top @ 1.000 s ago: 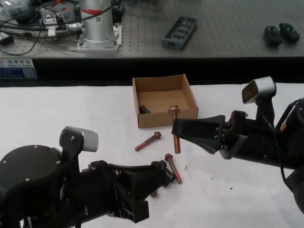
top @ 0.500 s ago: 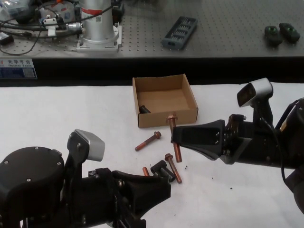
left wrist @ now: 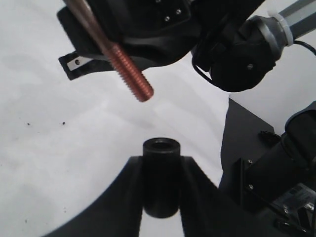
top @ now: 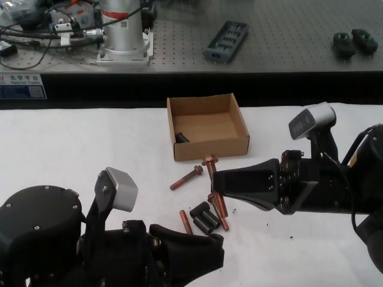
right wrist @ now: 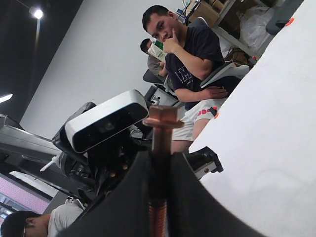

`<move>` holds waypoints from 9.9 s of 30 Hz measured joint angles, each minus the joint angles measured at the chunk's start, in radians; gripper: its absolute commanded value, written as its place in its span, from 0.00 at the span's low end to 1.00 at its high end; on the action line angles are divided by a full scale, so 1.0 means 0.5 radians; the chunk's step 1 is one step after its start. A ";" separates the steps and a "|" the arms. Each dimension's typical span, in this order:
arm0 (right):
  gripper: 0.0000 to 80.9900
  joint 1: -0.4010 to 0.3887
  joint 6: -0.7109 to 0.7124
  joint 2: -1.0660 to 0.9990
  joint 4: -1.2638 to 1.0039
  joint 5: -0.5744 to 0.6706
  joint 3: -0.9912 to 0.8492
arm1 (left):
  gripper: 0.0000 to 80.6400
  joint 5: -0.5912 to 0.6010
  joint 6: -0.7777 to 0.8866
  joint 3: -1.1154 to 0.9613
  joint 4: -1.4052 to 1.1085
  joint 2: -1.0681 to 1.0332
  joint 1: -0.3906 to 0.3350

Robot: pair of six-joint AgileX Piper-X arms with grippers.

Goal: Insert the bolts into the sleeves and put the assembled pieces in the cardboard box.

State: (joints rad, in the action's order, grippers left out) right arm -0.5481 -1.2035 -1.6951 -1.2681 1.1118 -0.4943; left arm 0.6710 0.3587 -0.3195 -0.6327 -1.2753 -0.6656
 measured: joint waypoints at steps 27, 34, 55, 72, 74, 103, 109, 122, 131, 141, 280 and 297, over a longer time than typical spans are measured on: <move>0.03 -0.005 -0.015 0.000 -0.201 0.036 0.211 | 0.03 0.212 0.026 0.000 -0.014 0.000 -0.022; 0.03 -0.133 -0.015 0.000 -0.209 0.033 0.211 | 0.03 0.277 0.051 0.000 -0.014 -0.026 -0.108; 0.03 -0.133 -0.015 0.000 -0.209 0.031 0.197 | 0.03 0.192 0.191 0.000 -0.007 -0.025 -0.108; 0.03 -0.035 -0.015 0.000 -0.209 0.031 0.196 | 0.03 -0.025 0.331 0.000 -0.020 -0.025 -0.110; 0.03 -0.035 -0.015 0.000 -0.209 0.031 0.196 | 0.03 -0.035 0.331 0.000 -0.044 -0.025 -0.110; 0.03 -0.035 -0.020 0.000 -0.209 0.031 0.196 | 0.03 0.012 0.366 0.000 -0.062 -0.025 -0.110; 0.03 -0.048 -0.027 0.000 -0.209 0.031 0.196 | 0.03 0.012 0.368 0.000 -0.062 -0.025 -0.110; 0.03 -0.107 -0.027 0.000 -0.225 0.031 0.196 | 0.03 -0.031 0.438 0.007 -0.094 -0.025 -0.110; 0.03 -0.107 -0.027 0.000 -0.225 -0.006 0.182 | 0.03 -0.156 0.637 0.023 -0.191 -0.025 -0.123; 0.03 -0.107 -0.018 0.000 -0.225 -0.039 0.174 | 0.03 -0.232 0.847 0.023 -0.223 -0.025 -0.128; 0.23 -1.042 1.241 1.782 2.563 -1.513 0.370 | 0.53 -0.347 -1.029 -2.503 1.305 -1.829 0.666; 0.23 -1.042 1.269 1.782 2.571 -1.645 0.370 | 0.43 -0.429 -1.556 -2.527 2.169 -1.613 0.613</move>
State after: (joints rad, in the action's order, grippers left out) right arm -1.0692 -0.5688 -0.8039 0.0174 0.2894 -0.3092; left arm 0.4563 -0.4192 -1.5830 0.4520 -2.0817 -0.3590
